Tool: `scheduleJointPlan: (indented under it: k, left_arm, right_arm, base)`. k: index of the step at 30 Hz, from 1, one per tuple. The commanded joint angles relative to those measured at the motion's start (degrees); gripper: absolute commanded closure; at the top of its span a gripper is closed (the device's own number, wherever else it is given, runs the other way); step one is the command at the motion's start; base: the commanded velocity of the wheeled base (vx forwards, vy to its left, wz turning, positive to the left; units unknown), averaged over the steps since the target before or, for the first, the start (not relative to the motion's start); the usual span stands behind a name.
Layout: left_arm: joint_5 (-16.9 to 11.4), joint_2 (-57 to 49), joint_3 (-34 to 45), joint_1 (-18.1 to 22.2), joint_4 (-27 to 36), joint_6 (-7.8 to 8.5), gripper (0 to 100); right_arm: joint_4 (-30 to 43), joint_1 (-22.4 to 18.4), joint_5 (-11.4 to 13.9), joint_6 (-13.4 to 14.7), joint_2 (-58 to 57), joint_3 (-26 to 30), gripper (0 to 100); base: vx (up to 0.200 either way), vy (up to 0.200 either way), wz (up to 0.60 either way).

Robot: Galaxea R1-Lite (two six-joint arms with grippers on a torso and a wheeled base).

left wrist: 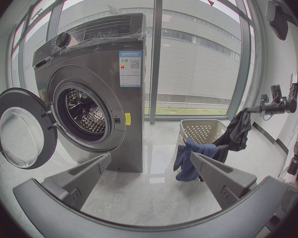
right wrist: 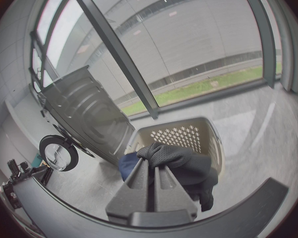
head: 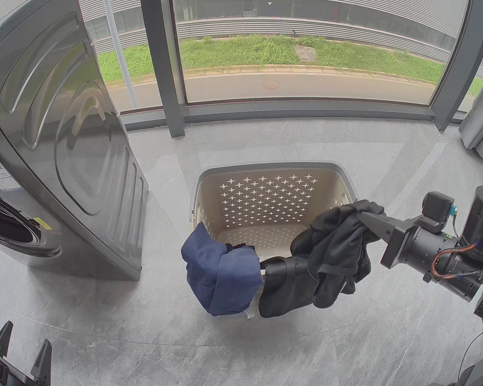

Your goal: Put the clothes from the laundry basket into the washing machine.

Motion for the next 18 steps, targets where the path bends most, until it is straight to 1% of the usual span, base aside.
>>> scheduleJointPlan:
  k: [1, 2, 3, 6, 12, 18]
  left_arm:
    - [0.0, -1.0, 1.0, 0.0, 0.0, 0.01, 0]
    - [0.0, -1.0, 1.0, 0.0, 0.0, 0.01, 0]
    - [0.0, -1.0, 1.0, 0.0, 0.0, 0.09, 0]
    - [0.0, -1.0, 1.0, 0.0, 0.0, 0.01, 0]
    - [0.0, -1.0, 1.0, 0.0, 0.0, 0.01, 0]
    - [0.0, -1.0, 1.0, 0.0, 0.0, 0.01, 0]
  right_arm:
    - [0.2, 2.0, 0.3, -1.8, -5.9, -2.5, 100]
    - [-0.5, 4.7, 0.1, -3.2, -7.6, -1.6, 100]
    - [-0.6, 5.3, 0.1, -3.4, -7.8, -1.1, 100]
    - [-0.7, 5.0, 0.5, -4.6, -9.3, 0.0, 100]
    - [-0.7, 5.6, 0.6, -5.0, -10.4, -0.5, 100]
    - [-0.7, 5.7, 0.6, -5.0, -10.4, -0.6, 100]
  base:
    - [0.0, 0.0, 0.0]
    - [0.0, 0.0, 0.0]
    - [0.0, 0.0, 0.0]
    - [0.0, 0.0, 0.0]
    - [0.0, 0.0, 0.0]
    - [-0.2, 0.0, 0.0]
